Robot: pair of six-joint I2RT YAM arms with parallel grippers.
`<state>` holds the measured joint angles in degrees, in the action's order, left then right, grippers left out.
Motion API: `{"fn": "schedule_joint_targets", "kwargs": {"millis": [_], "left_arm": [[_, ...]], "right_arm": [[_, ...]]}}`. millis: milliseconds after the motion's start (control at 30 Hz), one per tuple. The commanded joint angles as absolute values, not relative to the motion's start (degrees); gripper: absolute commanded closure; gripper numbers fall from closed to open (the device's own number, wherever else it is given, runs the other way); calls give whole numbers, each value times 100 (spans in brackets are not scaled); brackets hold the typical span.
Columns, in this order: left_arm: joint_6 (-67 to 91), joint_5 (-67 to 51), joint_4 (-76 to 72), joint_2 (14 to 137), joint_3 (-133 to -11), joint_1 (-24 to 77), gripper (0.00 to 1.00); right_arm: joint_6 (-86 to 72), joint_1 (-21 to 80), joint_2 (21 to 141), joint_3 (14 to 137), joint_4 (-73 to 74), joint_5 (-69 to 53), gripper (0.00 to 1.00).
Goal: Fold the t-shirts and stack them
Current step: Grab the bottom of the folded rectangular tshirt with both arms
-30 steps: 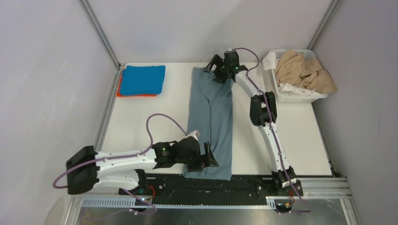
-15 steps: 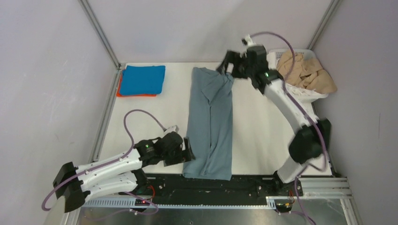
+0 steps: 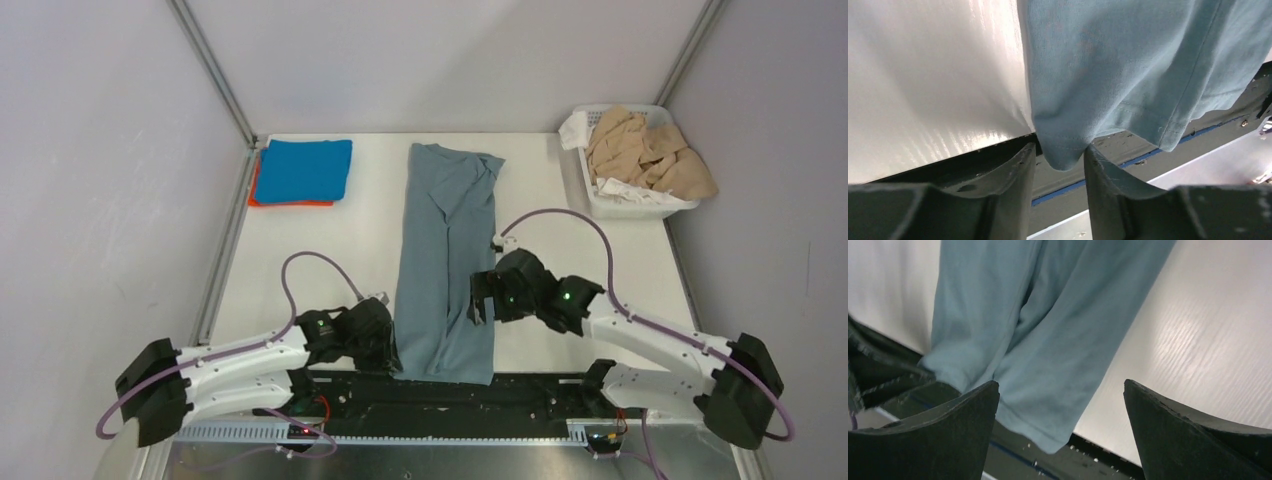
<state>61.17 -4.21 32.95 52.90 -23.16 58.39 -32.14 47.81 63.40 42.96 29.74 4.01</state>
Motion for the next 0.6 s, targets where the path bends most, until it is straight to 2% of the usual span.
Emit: {"fn": "schedule_joint_targets", "kwargs": {"millis": [0,67,300,400,433,533,567], "left_arm": [[6047,-783,2884,5574,-2255,5894,59],[6168,-928,2815,5537,-2177,5992,64],[6624,-790,2718,5040,-1766,6082,63],[6726,-697,2569,5139,-1735,6090,67],[6764,-687,2466,5167,-1715,6091,72],[6815,-715,2341,5334,-1703,6091,78],[6835,-726,2319,5372,-1704,6091,85]], "right_arm": [[-3795,5540,5874,3911,3008,735,1],[-4101,5901,5834,3706,3042,743,1],[-4947,6954,5773,3014,2617,727,4],[-5255,7146,5744,2619,2226,729,12],[-5357,7159,5756,2450,2115,707,14],[-5508,7165,5848,2223,1710,556,27],[-5567,7168,5931,2197,1699,546,29]]}}
